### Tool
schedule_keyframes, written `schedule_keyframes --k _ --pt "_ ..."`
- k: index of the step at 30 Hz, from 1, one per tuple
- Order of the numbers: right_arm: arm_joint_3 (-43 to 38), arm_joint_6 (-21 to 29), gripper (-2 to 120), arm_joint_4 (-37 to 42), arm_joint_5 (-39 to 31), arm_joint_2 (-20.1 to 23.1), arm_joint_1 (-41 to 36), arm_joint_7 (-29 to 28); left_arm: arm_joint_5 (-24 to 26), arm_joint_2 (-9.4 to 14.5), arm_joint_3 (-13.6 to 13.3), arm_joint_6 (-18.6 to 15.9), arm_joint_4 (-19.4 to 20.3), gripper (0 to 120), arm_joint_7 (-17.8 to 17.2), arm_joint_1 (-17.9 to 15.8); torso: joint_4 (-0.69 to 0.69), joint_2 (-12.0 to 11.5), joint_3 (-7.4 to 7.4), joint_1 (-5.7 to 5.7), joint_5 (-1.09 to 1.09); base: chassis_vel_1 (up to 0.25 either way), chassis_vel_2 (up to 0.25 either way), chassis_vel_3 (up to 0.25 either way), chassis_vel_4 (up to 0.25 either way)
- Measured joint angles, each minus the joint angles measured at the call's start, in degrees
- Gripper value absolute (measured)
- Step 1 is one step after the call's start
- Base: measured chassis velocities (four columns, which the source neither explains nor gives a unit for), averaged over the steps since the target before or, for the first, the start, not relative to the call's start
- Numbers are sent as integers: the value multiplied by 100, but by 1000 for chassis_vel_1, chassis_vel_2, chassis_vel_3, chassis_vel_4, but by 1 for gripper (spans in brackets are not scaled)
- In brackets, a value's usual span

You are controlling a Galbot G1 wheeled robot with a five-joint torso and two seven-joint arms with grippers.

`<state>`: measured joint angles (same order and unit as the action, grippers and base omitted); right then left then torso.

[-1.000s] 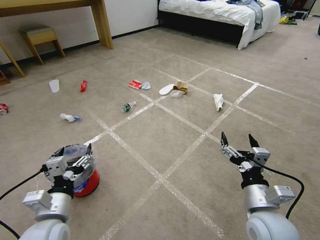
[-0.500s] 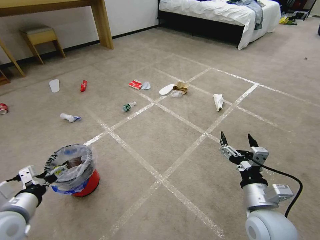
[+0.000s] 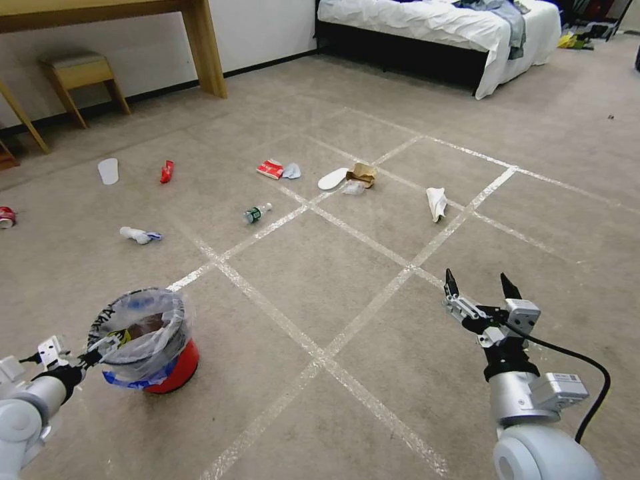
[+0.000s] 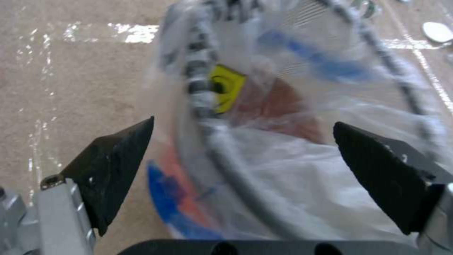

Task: Pick up the trash bin and place the garbage on the floor into it.

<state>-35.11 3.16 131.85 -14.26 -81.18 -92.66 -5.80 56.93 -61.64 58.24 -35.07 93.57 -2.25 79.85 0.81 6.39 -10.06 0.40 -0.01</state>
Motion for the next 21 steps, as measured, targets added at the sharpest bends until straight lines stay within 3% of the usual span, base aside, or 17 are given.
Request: schedule_keyframes --k 6,21 --pt "-9 -3 100 -26 79 -64 -37 0 -105 146 2 213 -415 100 252 -49 0 0 0 0 0 0 0 0 0" --pt "20 -75 100 -111 284 -138 -152 4 -191 326 -143 544 -1276 100 473 -450 0 0 0 0 0 0 0 0 0"
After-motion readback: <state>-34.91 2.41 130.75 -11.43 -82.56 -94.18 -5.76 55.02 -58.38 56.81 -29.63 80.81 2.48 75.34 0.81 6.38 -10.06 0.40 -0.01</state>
